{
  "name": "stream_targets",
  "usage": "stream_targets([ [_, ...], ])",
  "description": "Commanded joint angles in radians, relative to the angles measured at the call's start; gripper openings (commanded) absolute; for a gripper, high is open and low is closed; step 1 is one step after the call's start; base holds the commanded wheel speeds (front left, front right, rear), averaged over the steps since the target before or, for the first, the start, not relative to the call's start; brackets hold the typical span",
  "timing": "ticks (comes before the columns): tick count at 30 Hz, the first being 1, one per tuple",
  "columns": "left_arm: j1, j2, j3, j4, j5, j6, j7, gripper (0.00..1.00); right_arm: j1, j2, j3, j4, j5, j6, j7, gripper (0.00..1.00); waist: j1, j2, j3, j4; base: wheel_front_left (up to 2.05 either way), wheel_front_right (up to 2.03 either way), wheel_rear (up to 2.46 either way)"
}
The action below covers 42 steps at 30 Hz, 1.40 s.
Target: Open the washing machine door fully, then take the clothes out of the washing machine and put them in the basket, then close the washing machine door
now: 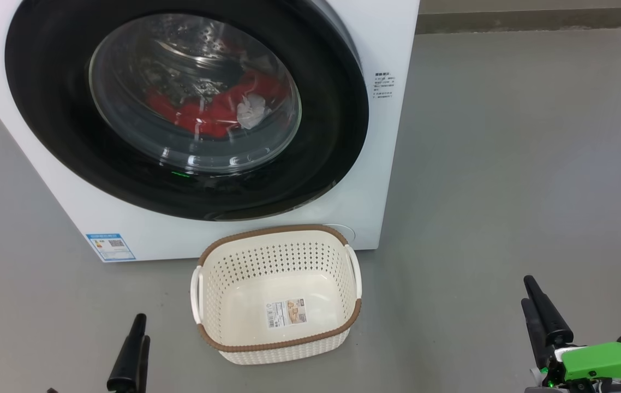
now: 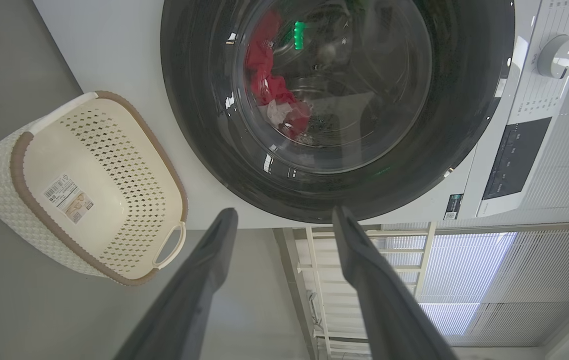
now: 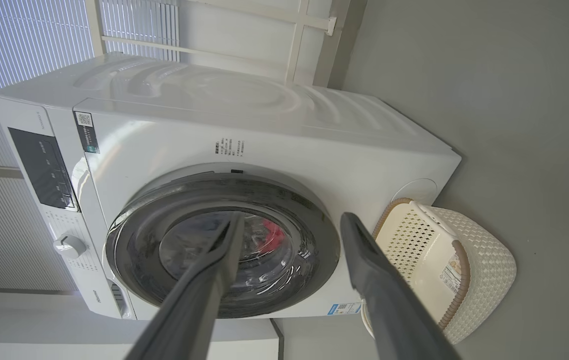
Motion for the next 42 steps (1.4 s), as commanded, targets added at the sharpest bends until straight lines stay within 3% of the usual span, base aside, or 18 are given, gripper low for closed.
stream_targets([
  [1, -0.009, 0.015, 0.003, -0.035, 0.032, -0.001, -0.01, 1.0, -0.014, -0.021, 0.011, -0.028, -0.019, 0.0, -0.01, 1.0, -0.0001, 0.0, 0.0, 0.0, 0.0, 0.0, 0.0],
  [15, 0.003, 0.016, -0.002, -0.059, 0.221, -0.002, -0.049, 1.0, -0.006, -0.037, 0.039, -0.027, -0.155, 0.0, -0.049, 1.0, -0.0001, 0.0, 0.005, 0.001, 0.0, 0.0, 0.0],
  [42, 0.025, 0.019, -0.036, -0.114, 0.645, 0.017, -0.128, 1.0, 0.015, -0.063, 0.089, -0.044, -0.532, 0.0, -0.128, 1.0, -0.0001, 0.0, 0.02, 0.002, 0.0, 0.0, 0.0],
])
